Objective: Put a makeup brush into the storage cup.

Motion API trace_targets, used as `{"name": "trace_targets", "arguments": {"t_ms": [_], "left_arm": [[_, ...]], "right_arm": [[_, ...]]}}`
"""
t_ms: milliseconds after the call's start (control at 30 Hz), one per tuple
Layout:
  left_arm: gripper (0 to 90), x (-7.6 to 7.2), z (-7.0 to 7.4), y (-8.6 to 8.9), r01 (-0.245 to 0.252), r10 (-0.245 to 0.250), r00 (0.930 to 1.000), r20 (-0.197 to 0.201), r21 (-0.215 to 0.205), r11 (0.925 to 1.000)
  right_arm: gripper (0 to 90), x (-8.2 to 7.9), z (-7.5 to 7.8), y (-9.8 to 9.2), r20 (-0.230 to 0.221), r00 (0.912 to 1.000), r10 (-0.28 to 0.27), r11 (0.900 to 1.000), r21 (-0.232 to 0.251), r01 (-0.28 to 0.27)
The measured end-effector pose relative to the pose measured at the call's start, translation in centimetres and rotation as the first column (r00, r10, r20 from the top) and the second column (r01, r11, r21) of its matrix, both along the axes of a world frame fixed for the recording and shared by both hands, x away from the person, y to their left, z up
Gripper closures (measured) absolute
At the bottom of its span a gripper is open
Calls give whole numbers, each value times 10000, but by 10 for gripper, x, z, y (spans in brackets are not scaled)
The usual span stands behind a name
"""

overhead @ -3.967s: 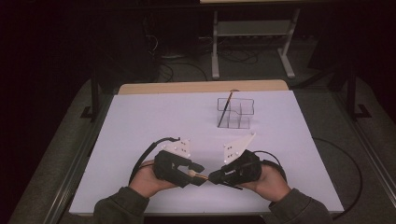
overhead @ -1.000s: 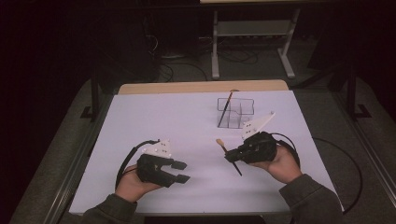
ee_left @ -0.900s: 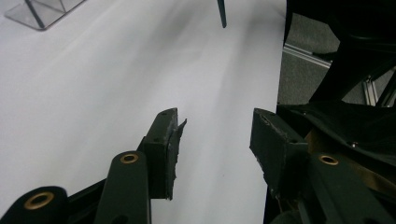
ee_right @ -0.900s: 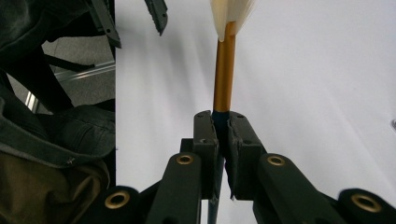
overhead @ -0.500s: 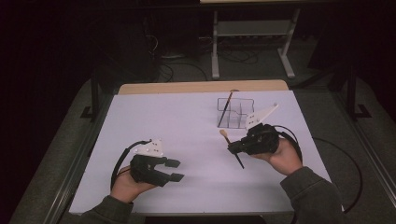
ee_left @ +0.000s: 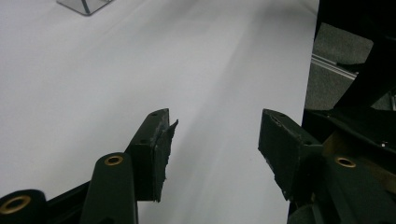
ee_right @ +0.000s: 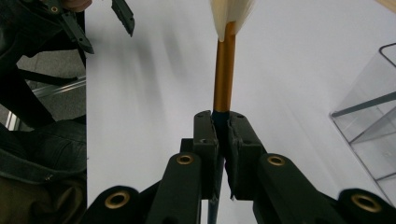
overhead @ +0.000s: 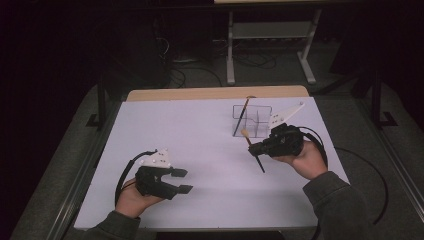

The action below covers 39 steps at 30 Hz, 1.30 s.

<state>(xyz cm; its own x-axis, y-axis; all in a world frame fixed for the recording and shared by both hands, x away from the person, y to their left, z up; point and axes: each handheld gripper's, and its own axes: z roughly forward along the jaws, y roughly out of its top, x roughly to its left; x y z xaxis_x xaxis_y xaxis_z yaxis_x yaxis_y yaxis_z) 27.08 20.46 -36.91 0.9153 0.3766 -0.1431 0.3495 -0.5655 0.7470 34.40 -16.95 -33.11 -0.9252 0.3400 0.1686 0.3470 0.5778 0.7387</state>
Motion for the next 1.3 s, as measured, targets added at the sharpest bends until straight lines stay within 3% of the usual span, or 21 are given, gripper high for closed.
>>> {"name": "trace_targets", "arguments": {"t_ms": [467,1033,1300], "left_arm": [[392,0,-2,10,-345,345,9994,94,-27,9994],[356,-1,-4,15,-497,500,9987,120,-254,9984],[331,-1,-5,18,-629,633,9979,155,-232,9977]], "right_arm": [[826,13,11,-5,176,9998,-110,9997,-235,114],[826,24,29,-13,411,9983,-407,9992,-43,409],[826,30,31,-10,489,9982,-337,9988,-341,353]]}}
